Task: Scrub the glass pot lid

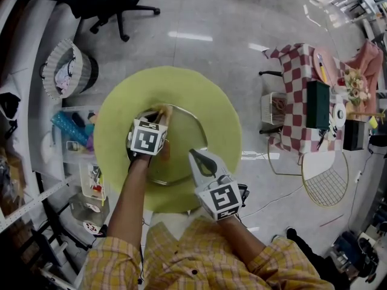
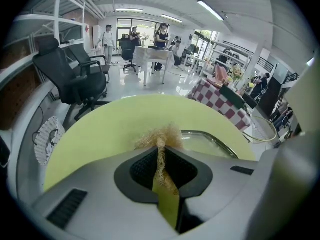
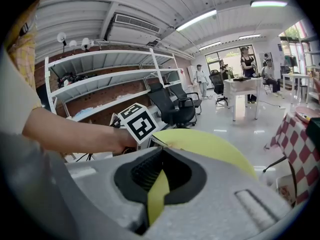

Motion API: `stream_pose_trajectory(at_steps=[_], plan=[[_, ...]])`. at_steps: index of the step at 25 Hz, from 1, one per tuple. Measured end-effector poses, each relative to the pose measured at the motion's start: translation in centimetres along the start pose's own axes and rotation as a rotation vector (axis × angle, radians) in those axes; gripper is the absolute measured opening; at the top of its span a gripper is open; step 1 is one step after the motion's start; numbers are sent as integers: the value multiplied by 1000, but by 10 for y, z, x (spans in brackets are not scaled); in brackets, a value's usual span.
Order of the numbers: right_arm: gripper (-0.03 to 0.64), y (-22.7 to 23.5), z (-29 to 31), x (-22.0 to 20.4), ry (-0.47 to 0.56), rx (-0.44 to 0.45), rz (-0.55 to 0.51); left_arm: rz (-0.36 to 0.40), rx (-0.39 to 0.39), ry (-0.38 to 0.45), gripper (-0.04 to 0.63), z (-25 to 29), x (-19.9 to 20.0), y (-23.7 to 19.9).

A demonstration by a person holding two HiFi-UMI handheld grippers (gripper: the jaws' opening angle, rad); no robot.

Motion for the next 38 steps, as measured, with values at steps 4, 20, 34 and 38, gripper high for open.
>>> stream_pose_trajectory(at_steps=[4,20,34,38], plan=[[-2,3,0,-1,-4,-2,-1,3,-4,-3,38,6,4,1],[-2,13,-4,-1,6,-33,22,50,-74,-60,38,21,19,31],[-2,18,-17,-1,17,-51,27,191,-117,-106,38,36,13,64],[-2,20,-20,1,21,-57,26,204,-141,-130,38,39,9,73]])
Point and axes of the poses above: the fingertips, and each gripper's own axes: z forward along the fingers, y to its right, x out of its top, the point moved 4 cm from there along -z, backward along the fingers, and after that the axes turned 14 degrees about y, right-handed, at the moved point
